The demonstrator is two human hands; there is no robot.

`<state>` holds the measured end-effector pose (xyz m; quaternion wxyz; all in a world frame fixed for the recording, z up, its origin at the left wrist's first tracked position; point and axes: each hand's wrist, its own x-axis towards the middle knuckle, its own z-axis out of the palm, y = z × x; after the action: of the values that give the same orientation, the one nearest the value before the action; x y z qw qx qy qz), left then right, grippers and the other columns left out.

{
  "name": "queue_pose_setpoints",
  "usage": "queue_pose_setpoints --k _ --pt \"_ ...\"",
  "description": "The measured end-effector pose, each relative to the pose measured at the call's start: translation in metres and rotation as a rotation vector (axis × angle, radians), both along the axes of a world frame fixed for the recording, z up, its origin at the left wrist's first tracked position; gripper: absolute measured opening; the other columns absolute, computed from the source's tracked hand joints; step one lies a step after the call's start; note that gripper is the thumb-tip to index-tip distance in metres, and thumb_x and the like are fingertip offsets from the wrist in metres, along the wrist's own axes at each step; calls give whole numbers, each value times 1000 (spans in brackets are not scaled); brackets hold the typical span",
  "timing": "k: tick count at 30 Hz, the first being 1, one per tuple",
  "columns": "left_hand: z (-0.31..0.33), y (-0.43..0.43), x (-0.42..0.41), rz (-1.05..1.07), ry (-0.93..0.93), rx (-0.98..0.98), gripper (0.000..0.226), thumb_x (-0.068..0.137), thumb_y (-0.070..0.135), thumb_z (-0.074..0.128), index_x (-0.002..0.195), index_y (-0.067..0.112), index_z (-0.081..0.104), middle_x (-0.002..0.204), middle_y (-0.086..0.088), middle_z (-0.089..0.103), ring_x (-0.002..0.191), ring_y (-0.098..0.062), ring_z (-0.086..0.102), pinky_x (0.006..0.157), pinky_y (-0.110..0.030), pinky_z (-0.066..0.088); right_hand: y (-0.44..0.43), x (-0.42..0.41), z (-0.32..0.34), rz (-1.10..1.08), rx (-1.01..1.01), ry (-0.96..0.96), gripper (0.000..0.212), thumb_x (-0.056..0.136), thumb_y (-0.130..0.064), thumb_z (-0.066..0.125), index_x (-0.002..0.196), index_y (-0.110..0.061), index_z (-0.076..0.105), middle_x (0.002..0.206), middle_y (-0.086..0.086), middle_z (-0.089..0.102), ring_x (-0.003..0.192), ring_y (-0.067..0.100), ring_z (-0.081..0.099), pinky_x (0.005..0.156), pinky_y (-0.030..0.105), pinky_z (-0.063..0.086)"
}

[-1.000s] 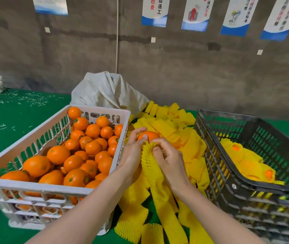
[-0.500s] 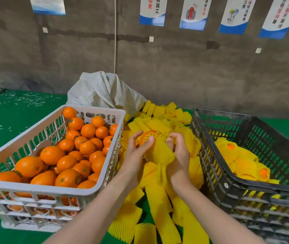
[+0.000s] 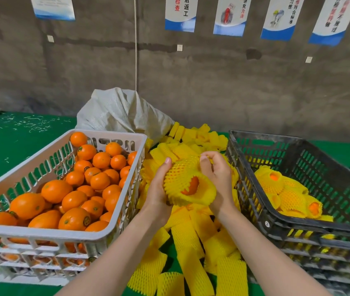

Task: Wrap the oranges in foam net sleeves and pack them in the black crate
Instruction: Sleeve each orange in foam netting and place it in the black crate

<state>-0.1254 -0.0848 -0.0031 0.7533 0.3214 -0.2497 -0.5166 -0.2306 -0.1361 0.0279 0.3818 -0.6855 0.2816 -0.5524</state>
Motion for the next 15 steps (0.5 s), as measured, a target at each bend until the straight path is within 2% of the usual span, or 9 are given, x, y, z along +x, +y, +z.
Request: queue_pose_setpoints --k 3,6,9,12,13,15 --pt "4 2 1 -71 25 -39 45 76 55 57 92 19 78 103 -9 73 96 -22 70 71 -33 57 -1 0 -2 64 63 11 23 97 -13 46 78 -21 54 70 -4 51 63 1 46 56 22 39" --pt "6 4 2 -120 48 -23 54 75 59 57 98 13 76 109 -14 70 101 -26 68 76 -36 57 -2 1 -5 118 120 -9 26 97 -11 44 75 -20 54 69 -2 51 64 4 47 56 24 40" --pt "6 4 1 -4 52 43 45 70 54 65 91 15 77 94 -10 74 87 -23 72 67 -35 57 2 6 -13 176 351 -113 32 96 -2 43 69 -16 55 66 -1 55 69 15 49 59 25 42" --pt "4 1 0 204 -89 184 26 72 50 66 83 26 64 71 4 74 67 -13 72 64 -33 55 10 8 -23 233 758 -299 34 98 -12 40 76 -2 64 66 2 62 57 17 55 43 16 45" --pt "3 -1 0 266 -131 231 22 78 48 66 78 27 62 66 6 72 64 -13 71 68 -35 55 11 8 -28 212 777 -257 34 99 -16 40 78 -8 66 66 0 63 56 16 56 41 17 46" --pt "2 -3 -1 357 -169 298 29 85 44 64 66 23 57 63 1 68 65 -19 68 75 -39 53 15 9 -36 152 734 -192 31 100 -21 39 76 -20 59 61 -3 59 57 16 50 45 20 43"
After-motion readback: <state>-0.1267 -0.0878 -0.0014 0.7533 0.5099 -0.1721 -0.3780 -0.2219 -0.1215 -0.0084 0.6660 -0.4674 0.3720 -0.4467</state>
